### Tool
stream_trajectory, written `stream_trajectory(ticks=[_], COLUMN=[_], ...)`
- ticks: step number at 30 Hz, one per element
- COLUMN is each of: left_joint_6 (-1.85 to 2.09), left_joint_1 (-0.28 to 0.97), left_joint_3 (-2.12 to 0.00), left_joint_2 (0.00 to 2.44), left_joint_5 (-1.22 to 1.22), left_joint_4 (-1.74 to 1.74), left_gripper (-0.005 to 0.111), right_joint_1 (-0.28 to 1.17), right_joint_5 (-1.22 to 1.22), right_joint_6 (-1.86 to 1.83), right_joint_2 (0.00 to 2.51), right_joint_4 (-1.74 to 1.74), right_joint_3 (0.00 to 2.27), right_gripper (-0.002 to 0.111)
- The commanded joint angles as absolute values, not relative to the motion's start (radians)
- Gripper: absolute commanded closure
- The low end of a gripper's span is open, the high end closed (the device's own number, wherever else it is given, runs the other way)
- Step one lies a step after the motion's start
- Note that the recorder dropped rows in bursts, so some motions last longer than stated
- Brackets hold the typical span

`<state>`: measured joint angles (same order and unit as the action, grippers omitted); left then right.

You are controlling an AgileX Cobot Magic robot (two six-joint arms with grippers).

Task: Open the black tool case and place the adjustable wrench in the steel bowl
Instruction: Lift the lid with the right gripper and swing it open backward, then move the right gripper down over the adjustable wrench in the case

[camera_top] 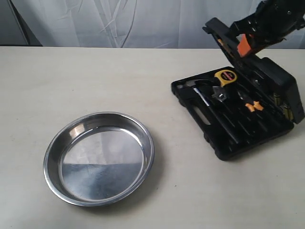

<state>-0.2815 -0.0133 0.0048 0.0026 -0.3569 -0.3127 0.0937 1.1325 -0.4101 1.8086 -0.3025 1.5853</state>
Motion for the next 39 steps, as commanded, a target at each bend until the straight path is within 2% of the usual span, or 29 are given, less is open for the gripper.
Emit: stream_trajectory(ticks=[1, 7, 18, 31, 39], left_joint_6=[-0.285, -0.285, -0.285, -0.285, -0.285], left_joint_1=[-0.017, -0.017, -0.017, -0.017, -0.017], left_joint_3=[0.000, 0.000, 0.000, 0.000, 0.000], left_joint_2=[0.000, 0.000, 0.000, 0.000, 0.000], left_joint_5=[-0.344, -0.344, -0.344, -0.344, -0.344], left_joint_4=[-0.319, -0.319, -0.319, -0.319, -0.319], left_gripper=[0.107, 0.107, 0.107, 0.107, 0.107], right_joint_1=[0.128, 0.128, 0.128, 0.128, 0.128], right_joint_5=[1.138, 1.086, 1.122, 1.156, 1.117], right_joint_6=[-0.445, -0.253, -0.147, 0.000, 0.069], right_joint_2=[1.799, 1.793, 1.792, 1.814, 1.880], right_joint_4=[-0.408, -0.173, 0.079, 0.504, 0.601], right_joint_3=[1.591, 1.593, 1.719, 1.721, 1.720], right_gripper=[0.109, 0.109, 0.109, 0.109, 0.109])
